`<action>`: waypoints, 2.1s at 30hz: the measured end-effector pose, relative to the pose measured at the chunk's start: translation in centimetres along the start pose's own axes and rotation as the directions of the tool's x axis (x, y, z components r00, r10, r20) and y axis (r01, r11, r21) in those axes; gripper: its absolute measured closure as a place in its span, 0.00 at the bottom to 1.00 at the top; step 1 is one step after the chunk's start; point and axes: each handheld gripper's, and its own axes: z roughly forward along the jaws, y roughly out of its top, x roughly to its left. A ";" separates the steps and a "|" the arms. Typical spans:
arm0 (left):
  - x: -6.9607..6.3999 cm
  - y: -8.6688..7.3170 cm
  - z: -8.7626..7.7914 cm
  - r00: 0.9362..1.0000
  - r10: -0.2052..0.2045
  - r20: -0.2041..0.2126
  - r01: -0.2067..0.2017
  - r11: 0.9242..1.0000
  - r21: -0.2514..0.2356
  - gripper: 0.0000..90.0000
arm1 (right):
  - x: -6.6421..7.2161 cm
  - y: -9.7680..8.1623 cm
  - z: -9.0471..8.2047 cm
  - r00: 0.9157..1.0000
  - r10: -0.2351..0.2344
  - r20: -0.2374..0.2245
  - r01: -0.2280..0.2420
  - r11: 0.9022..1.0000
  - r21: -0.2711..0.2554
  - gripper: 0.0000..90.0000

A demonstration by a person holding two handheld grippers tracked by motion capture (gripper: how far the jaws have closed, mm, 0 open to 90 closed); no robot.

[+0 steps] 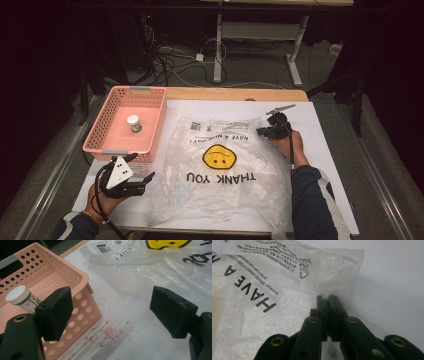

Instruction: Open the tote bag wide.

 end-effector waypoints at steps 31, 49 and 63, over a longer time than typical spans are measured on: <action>-1.1 0.3 -0.1 0.997 0.070 -0.042 -0.069 0.997 0.017 0.20 | -3.1 -8.6 -8.4 0.946 0.209 0.247 -0.193 0.977 -0.091 0.97; -1.7 0.5 -0.5 0.994 0.098 -0.055 -0.098 0.995 0.014 0.20 | 10.6 -5.5 -12.8 0.976 -0.218 0.002 0.211 0.939 -0.273 0.59; -1.7 0.2 -0.5 0.993 0.106 -0.046 -0.105 0.994 0.023 0.20 | 20.0 -4.6 -4.0 0.856 -0.464 -0.228 0.467 0.883 -0.041 0.62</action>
